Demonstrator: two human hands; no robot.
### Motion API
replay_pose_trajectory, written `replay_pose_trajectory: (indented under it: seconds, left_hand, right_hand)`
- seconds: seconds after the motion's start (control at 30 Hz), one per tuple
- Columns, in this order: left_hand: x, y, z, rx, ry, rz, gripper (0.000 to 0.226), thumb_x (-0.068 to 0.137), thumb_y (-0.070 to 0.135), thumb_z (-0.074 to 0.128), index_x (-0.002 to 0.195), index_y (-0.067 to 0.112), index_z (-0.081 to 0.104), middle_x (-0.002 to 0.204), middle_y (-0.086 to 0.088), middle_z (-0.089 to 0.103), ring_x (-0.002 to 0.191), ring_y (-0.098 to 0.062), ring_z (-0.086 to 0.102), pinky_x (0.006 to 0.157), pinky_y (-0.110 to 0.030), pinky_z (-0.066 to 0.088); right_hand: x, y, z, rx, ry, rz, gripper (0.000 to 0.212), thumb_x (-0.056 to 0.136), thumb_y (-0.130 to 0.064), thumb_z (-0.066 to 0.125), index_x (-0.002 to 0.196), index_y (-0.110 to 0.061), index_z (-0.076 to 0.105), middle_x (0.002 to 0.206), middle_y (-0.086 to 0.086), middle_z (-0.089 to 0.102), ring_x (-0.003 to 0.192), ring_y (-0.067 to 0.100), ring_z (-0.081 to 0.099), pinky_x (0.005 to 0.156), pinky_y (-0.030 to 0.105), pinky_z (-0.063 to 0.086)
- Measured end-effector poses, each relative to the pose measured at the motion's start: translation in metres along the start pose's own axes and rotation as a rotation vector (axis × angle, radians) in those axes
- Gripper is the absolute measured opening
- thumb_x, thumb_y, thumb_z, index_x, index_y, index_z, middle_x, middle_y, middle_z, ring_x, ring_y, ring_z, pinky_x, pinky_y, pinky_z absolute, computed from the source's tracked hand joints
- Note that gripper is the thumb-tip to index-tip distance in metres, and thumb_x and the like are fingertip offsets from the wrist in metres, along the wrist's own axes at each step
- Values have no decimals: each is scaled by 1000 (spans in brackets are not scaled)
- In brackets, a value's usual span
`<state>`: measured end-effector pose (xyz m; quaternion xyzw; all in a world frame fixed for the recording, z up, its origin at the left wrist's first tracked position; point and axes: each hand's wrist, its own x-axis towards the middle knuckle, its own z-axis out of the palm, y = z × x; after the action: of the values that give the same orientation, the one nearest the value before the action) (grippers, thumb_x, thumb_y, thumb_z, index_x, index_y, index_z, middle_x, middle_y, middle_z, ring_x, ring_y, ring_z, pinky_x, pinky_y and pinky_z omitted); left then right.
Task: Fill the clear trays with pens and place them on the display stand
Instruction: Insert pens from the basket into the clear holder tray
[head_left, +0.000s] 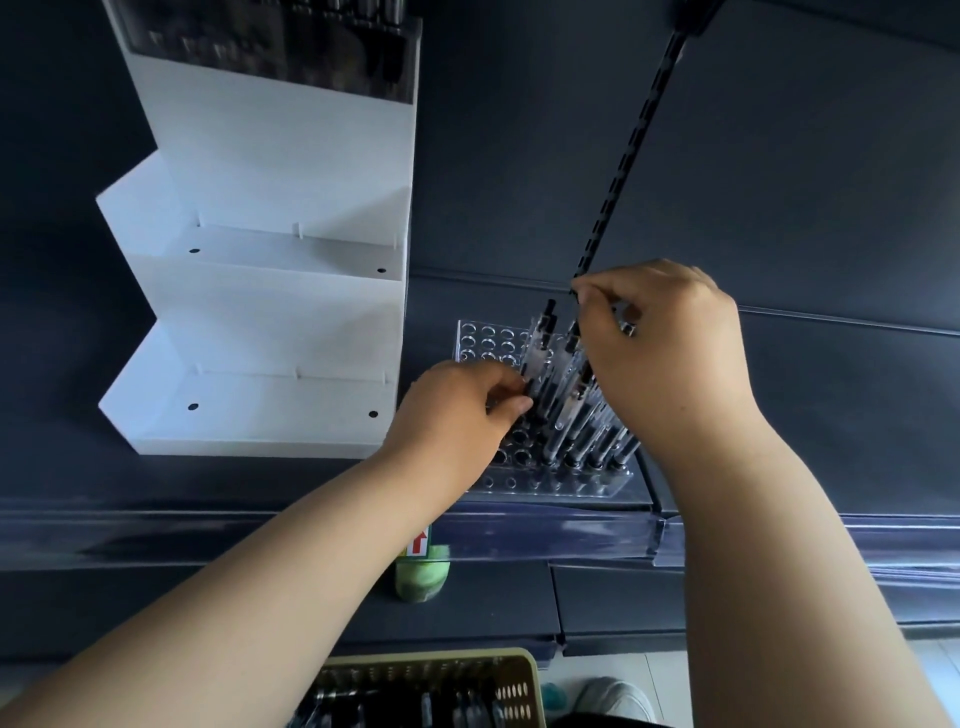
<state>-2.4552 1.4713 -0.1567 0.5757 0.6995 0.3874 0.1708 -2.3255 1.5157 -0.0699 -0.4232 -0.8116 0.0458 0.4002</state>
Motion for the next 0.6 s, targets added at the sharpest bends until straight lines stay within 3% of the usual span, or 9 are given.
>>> replay_pose_trajectory:
  seconds: [0.17, 0.27, 0.33, 0.5, 0.6]
  left_hand:
    - [-4, 7, -10, 77, -11, 42, 23, 90, 34, 59, 110, 24, 66, 103, 8, 69, 83, -4, 56, 65, -10, 38]
    - [-17, 13, -23, 148, 36, 146, 22, 92, 27, 56, 108, 18, 67, 103, -1, 70, 91, -16, 62, 78, -25, 50]
    - [-32, 16, -33, 220, 74, 211, 27, 92, 23, 56, 116, 15, 64, 109, -5, 67, 103, -22, 58, 85, -32, 48]
    - [-81, 18, -62, 491, 101, 445, 22, 78, 7, 70, 99, 1, 70, 90, -13, 69, 86, -33, 63, 69, -41, 55]
    - [-119, 7, -72, 593, 60, 426, 22, 75, 9, 73, 95, 2, 71, 87, -10, 70, 85, -31, 64, 69, -40, 55]
  right_hand:
    - [-6, -4, -5, -11, 8, -58, 19, 86, -12, 56, 84, -14, 74, 83, 6, 70, 83, 31, 56, 77, 40, 46]
    - [-21, -8, -9, -55, 36, -127, 19, 86, -16, 56, 88, -12, 74, 87, 6, 69, 84, 32, 56, 77, 35, 43]
    - [-36, -13, -12, -89, 83, -181, 18, 85, -16, 58, 90, -9, 74, 88, 7, 68, 82, 32, 56, 75, 34, 43]
    - [-77, -29, -14, -88, 52, -303, 16, 84, -12, 60, 89, -6, 74, 85, 9, 67, 75, 32, 56, 71, 37, 48]
    - [-109, -37, -13, -69, -84, -309, 13, 82, -11, 63, 88, -6, 74, 81, 8, 67, 74, 31, 56, 69, 38, 49]
